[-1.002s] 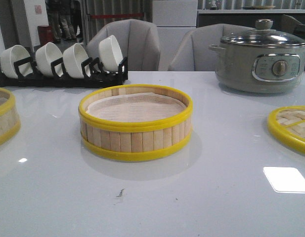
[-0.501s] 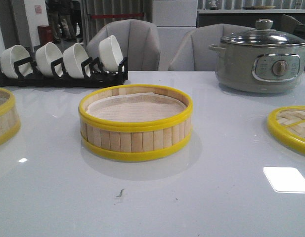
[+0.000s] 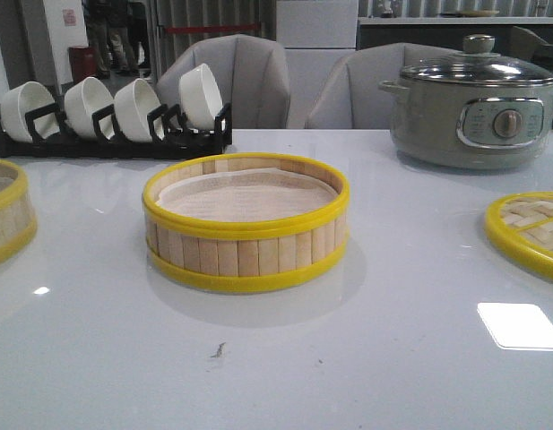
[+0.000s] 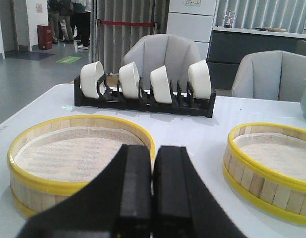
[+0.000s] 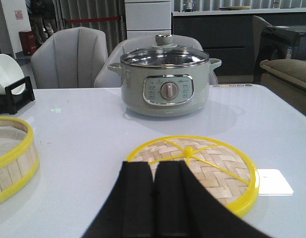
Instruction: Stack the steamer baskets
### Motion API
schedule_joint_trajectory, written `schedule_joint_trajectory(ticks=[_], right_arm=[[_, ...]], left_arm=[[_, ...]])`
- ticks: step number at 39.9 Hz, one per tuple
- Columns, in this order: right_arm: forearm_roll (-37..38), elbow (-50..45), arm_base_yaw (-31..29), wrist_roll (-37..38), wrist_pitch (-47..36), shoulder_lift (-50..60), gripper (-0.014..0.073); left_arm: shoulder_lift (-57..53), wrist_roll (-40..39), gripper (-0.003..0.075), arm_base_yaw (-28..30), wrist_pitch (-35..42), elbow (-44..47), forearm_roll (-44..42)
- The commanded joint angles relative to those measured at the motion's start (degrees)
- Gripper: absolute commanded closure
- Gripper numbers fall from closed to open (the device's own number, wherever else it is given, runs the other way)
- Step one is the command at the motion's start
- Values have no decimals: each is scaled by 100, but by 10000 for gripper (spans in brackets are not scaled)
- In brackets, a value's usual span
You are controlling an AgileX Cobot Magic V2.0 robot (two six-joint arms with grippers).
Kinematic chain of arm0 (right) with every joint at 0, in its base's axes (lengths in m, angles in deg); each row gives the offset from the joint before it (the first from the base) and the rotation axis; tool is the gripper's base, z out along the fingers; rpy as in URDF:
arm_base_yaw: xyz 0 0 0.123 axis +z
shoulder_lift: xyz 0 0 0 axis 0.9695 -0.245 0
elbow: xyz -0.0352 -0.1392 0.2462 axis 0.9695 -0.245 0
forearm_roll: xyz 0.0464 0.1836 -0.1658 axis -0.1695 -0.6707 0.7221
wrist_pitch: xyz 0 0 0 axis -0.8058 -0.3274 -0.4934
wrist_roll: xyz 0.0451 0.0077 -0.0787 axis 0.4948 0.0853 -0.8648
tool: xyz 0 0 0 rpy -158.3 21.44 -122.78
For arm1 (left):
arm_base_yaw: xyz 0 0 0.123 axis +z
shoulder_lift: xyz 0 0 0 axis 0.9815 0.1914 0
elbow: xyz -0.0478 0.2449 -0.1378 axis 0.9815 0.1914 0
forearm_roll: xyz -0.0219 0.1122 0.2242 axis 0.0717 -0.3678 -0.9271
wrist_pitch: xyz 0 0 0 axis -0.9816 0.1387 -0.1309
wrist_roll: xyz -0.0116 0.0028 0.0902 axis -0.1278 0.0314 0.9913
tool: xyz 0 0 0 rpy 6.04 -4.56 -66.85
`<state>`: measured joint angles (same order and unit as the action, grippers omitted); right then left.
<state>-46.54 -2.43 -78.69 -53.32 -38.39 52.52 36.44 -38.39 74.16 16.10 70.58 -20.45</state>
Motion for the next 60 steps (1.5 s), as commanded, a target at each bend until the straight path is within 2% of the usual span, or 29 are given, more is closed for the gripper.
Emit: schedule_joint_trajectory(ticks=[1,20,24,27,34,40,47,54,60], right_arm=[[29,81,-33,-23,-461,128,543],[29,81,-33,-23,-461,128,543],[29,81,-33,-23,-461,128,543],[29,81,-33,-23,-461,128,543],[29,81,-33,-23,-461,123,543],[29,81,-33,-23,-461,123,543],[29,81,-33,-23,-461,123,543],[29,81,-33,-23,-461,123,543],[29,81,-33,-23,-461,123,543]], left_arm=[[-69,-4,636,9,478,11,0],[-69,-4,636,9,478,11,0],[-69,9,636,9,389,-5,-453],[-69,-2,636,9,95,-226,-454],[492,-26,636,-77,-1652,-1969,-733],[2039,-26,636,-250,-2818,-4307,-1350],[3924,-26,636,-274,-3963,-6738,-1657],[5425,-16,636,-288,-4177,-7869,-1772],[6169,-16,636,-302,-4562,-8050,-1758]])
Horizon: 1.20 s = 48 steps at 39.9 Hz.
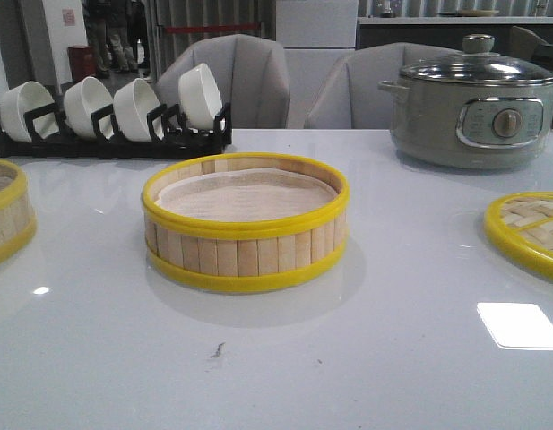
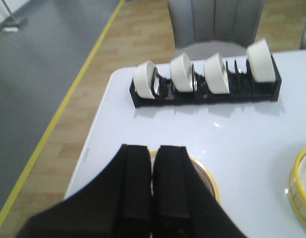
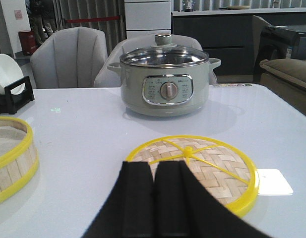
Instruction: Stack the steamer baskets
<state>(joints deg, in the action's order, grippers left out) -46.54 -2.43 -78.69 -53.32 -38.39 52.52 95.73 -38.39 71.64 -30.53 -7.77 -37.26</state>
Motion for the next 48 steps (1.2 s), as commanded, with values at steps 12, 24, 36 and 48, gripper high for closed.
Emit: schedule_joint_trajectory(ticks=[12,24,36,48], right_arm=[[29,81,-33,-23,-461,123,543],[29,81,-33,-23,-461,123,543],[29,81,-33,-23,-461,123,543],[29,81,-33,-23,-461,123,543]], left_arm=[[612,-5,636,-50,-6,-205,59],[714,-60,636,-50,173,-181,1075],[846,-10,636,-73,228,-181,388],[846,-10,636,-73,313,-181,324]])
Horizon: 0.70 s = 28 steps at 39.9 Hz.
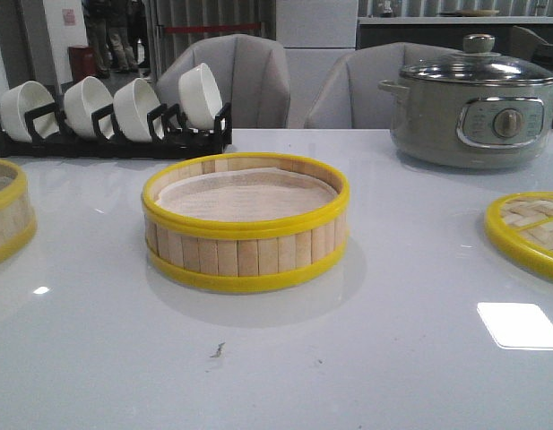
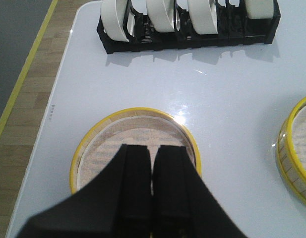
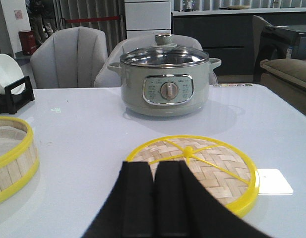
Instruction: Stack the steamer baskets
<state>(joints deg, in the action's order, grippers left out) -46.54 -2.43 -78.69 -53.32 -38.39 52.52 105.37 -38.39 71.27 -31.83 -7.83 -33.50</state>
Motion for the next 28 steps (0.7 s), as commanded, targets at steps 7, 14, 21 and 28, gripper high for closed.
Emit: schedule_joint_trajectory(ticks=[7,14,21,28], right_arm=[[29,81,-33,-23,-461,123,543],[29,87,-33,-23,-939,124,543],[24,193,-33,-6,-1864,124,543],[24,1497,-21,97,268,-463,543]], left_arm=[[-118,-10,636,-37,464,-175,-52],[-118,-10,636,-37,464,-175,-52],[-118,-10,636,-37,429,-175,-75],[-118,-10,636,-37,417,-175,-111]])
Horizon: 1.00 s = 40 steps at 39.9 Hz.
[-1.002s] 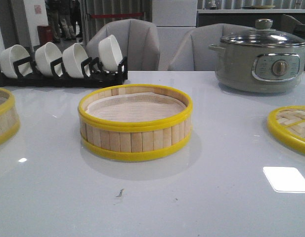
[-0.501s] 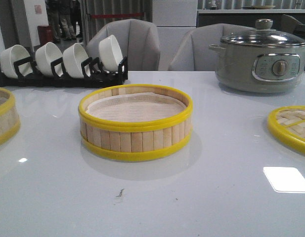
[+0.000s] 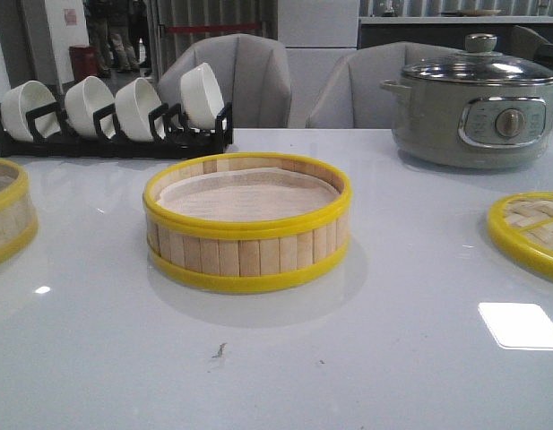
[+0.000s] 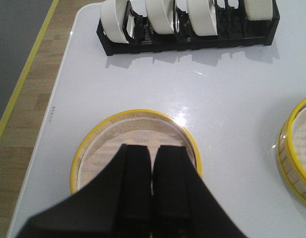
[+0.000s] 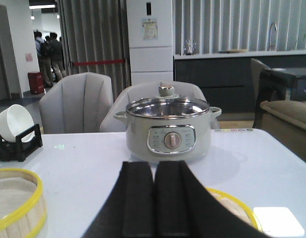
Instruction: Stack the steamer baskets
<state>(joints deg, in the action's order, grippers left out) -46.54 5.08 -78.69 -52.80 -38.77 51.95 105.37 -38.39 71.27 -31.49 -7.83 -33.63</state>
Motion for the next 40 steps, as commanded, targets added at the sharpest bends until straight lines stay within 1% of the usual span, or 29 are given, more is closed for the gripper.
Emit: schedule_joint_trajectory(ticks=[1,4,5,11,15,19,22,25,28,34,40], right_arm=[[24,1006,-21,45,540,-579,543],[24,1707,-16,45,988,-1347,543],[24,2078,-16,45,1162,-1671,543],[24,3660,-16,45,1842,-3485,543],[18,4478,-16,45,2321,-4480,543],[18,5077,-16,45,2773,-5181,543],[18,5286,-16,45,2912,-5517,543],[18,5335,-16,45,2830,-5777,543],[18,5335,-16,45,2702,-5936,543],[18,5335,-16,45,2697,-6089,543],[18,5335,-16,45,2196,-6118,543]], left_arm=[[-118,-10,636,-37,383,-175,-99],[-118,-10,636,-37,383,-175,-99],[-118,-10,636,-37,383,-175,-99],[-118,-10,636,-37,383,-175,-99],[-118,-10,636,-37,383,-175,-99],[-118,-10,636,-37,383,-175,-87],[-118,-10,636,-37,383,-175,-87],[-118,-10,636,-37,362,-175,-87],[-118,-10,636,-37,334,-175,-73],[-118,-10,636,-37,296,-175,44],[-118,-10,636,-37,199,-175,229]])
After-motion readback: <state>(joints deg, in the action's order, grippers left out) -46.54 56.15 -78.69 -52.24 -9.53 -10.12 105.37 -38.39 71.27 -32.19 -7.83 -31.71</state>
